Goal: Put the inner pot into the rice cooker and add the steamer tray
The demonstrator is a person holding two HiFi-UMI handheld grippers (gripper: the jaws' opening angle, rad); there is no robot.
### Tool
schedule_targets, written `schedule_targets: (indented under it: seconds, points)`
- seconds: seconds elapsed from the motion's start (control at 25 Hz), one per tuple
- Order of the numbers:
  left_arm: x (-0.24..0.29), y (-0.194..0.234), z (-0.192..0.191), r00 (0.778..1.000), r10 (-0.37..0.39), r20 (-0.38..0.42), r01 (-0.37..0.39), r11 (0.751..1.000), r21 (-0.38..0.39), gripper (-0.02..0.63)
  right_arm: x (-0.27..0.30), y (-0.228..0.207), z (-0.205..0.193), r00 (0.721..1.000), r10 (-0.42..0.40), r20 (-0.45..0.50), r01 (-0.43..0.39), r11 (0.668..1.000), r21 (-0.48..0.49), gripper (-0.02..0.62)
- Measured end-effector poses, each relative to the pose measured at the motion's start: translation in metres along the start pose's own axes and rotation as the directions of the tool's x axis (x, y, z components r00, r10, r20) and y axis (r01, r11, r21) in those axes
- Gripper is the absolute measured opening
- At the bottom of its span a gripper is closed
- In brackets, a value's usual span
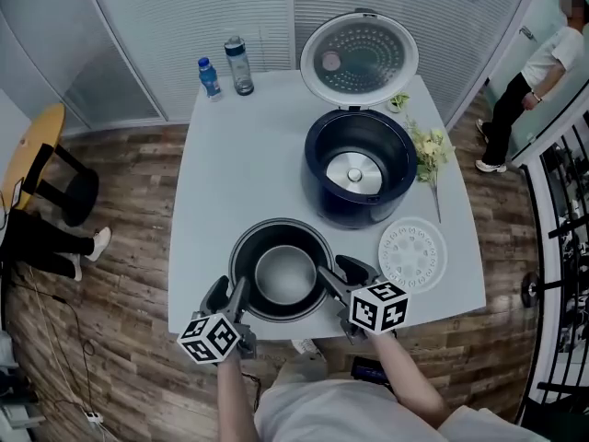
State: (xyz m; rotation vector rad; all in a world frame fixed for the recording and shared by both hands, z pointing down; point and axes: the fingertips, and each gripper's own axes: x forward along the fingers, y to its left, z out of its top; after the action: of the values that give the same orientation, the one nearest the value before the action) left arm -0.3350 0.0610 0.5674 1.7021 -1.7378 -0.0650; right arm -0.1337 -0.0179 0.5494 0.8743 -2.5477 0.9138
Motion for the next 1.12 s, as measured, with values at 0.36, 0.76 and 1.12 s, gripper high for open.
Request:
schedule_targets:
  seconds: [0.36,0.76,1.12]
  points:
    - [0.009,0.007,-0.008,1.0,-0.01,-0.028,0.009,0.999,-0.032,0.12,0.018,-0.005,-0.017,0.995,-0.078,-0.064,0.077,0.997,-0.021,0.145]
    - [0.007,0.006,-0.009,0.999,-0.014,-0.035,0.012,0.998,-0.054,0.091,0.015,-0.006,-0.016,0.995,-0.089,-0.051,0.09,0.995,0.03,0.12]
    - [-0.003,-0.002,0.004,0.999,-0.043,0.001,0.043,0.998,-0.037,0.083,0.005,0.004,-0.004,0.997,-0.081,0.012,0.08,0.997,0.01,0.112]
